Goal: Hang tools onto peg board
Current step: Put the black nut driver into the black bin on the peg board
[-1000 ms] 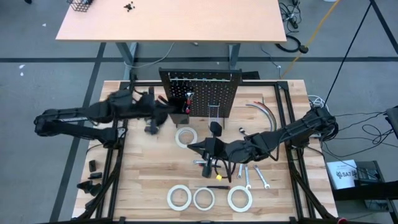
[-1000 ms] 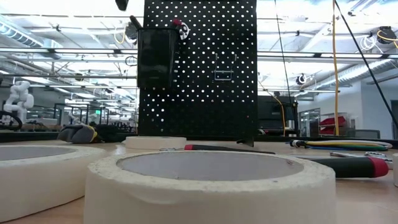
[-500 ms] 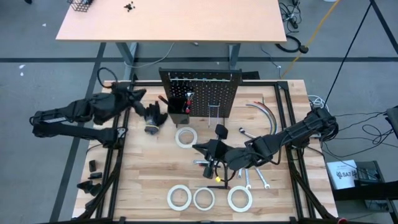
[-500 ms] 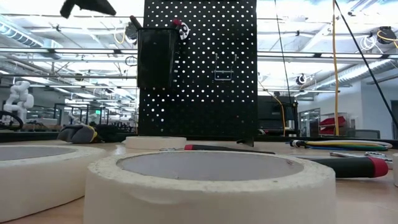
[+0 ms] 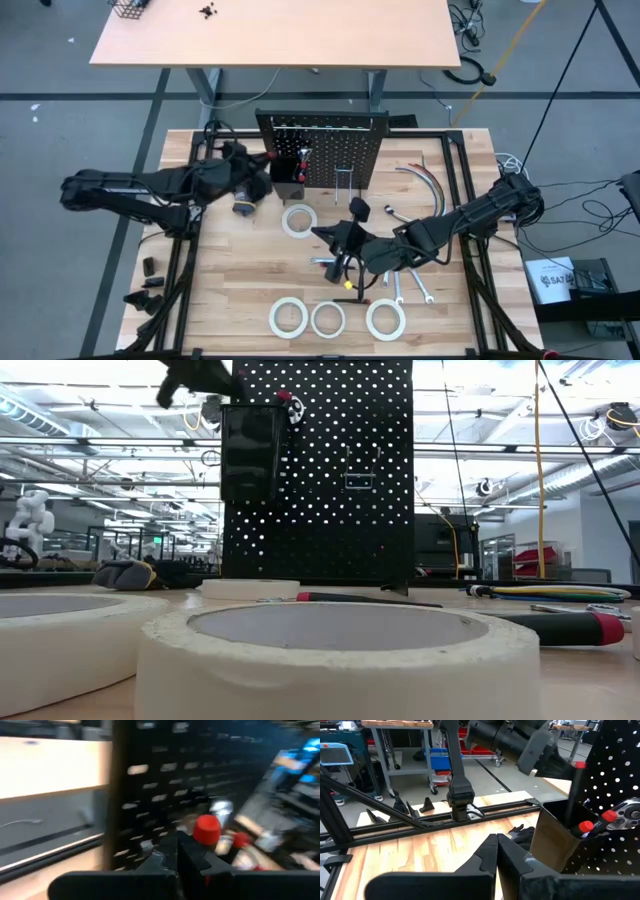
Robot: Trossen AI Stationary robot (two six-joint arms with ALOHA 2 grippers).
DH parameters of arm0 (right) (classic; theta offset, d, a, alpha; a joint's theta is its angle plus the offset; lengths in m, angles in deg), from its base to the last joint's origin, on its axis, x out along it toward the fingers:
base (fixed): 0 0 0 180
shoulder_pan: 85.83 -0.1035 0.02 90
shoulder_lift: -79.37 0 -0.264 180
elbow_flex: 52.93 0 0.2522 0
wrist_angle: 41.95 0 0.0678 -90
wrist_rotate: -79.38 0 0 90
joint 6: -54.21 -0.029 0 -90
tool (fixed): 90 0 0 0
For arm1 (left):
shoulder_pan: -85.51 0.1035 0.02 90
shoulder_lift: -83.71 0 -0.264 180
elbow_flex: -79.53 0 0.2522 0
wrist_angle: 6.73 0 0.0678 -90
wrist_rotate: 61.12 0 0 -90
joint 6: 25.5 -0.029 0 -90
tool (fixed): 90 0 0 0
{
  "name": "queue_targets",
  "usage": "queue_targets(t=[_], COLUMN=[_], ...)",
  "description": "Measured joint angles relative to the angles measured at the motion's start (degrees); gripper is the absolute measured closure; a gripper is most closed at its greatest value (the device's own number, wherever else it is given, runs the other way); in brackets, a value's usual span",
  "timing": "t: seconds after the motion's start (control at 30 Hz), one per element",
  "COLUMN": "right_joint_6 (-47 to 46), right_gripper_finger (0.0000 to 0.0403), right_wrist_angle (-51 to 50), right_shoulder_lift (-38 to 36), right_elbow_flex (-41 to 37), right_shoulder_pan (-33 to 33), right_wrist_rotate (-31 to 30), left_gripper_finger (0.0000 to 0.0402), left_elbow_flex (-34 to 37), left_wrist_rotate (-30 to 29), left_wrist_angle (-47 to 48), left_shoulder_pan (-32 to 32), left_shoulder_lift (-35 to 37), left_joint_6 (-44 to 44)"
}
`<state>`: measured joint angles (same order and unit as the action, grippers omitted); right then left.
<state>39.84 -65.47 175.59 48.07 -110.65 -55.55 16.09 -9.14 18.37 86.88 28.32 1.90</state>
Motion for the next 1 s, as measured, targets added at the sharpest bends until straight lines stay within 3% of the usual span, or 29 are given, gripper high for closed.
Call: queue_targets(t=[0.17, 0.47, 0.67, 0.77, 1.0], right_joint_6=[0.0, 0.1, 0.2, 0.6, 0.7], right_gripper_finger=[0.0403, 0.0403, 0.0403, 0.0403, 0.0403], right_wrist_angle=[-0.1, -0.4, -0.3, 0.1, -0.3], right_shoulder_lift=[0.0, -0.2, -0.2, -0.2, -0.2], right_elbow_flex=[0.0, 0.0, 0.0, 0.0, 0.0], right_shoulder_pan=[0.0, 0.0, 0.4, 0.4, -1.0], right_wrist_rotate=[0.0, 0.0, 0.0, 0.0, 0.1], left_gripper_finger=[0.0402, 0.0402, 0.0402, 0.0402, 0.0402], left_elbow_flex=[0.0, -4.3, -5.5, -5.4, -5.5], left_wrist_rotate=[1.7, 1.5, 10.3, 11.2, 9.2], left_wrist_angle=[-1.1, -1.8, -1.2, -1.1, -6.8], left_shoulder_pan=[0.5, 1.5, 4.1, 4.1, 2.6], left_shoulder_lift=[-2.9, -1.6, -4.8, -5.8, 1.7], left_joint_6=[-1.2, -10.1, -9.7, -9.7, -14.2])
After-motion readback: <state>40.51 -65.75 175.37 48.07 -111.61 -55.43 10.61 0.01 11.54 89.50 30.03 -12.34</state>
